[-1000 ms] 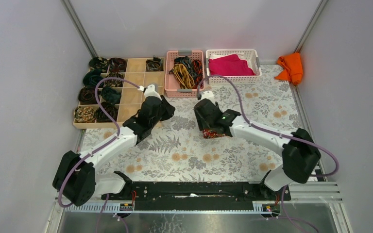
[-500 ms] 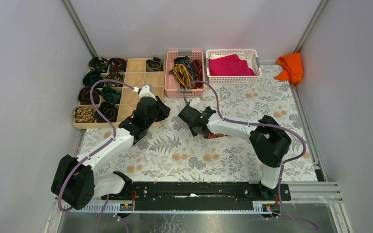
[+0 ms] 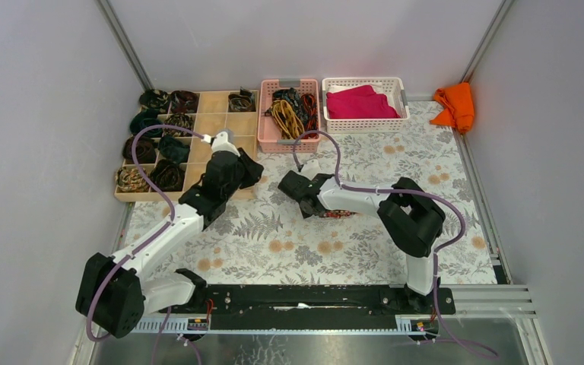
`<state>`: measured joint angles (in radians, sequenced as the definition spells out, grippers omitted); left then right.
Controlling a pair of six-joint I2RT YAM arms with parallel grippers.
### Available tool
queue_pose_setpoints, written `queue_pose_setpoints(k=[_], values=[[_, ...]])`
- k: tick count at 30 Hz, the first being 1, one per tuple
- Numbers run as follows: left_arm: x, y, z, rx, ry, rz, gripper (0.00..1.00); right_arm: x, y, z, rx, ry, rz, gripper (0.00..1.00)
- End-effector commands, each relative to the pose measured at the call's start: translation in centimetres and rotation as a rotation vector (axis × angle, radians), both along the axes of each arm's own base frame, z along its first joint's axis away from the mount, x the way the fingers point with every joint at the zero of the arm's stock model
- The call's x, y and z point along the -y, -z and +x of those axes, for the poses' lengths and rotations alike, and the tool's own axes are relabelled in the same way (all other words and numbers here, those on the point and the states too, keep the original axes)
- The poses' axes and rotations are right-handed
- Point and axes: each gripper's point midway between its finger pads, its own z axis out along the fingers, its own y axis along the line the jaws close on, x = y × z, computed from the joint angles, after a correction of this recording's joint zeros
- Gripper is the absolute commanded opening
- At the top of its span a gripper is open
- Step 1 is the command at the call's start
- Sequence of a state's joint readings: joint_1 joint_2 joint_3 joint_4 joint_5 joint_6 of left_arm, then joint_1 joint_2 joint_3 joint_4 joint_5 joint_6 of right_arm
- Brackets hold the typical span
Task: Roll the ties
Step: Roll the tie at the center of the board.
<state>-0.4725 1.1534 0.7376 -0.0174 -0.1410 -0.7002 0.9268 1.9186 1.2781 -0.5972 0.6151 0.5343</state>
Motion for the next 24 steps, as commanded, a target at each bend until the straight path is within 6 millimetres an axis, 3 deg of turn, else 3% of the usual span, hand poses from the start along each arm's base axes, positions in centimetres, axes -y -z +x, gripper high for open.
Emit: queue_pose_setpoints(k=[1,11,14,18,24], values=[[-0.4,0.2,-0.4,-0.003,0.011,0.020,0.27,2.0,1.3,0.1,-0.005,0.111,-0.031,0.85],[-0.7,0.0,-0.4,0.002,0.005,0.023,0.25,3.4,2.5,0.9,-0.009,0.155,-0.024,0.67],[-1.3,-0.6,-0.5,0.013,-0.019,0.027,0.19,3.1,2.3,1.1,-0.001,0.143,-0.008,0.60],[-2.9,-1.3,-0.7,0.023,-0.094,0.045,0.13,1.4,1.5,1.5,0.013,0.109,0.093,0.53],[-4.5,-1.7,-1.2,0.044,-0.166,0.048,0.11,-3.0,0.2,1.8,-0.015,0.010,0.305,0.49]])
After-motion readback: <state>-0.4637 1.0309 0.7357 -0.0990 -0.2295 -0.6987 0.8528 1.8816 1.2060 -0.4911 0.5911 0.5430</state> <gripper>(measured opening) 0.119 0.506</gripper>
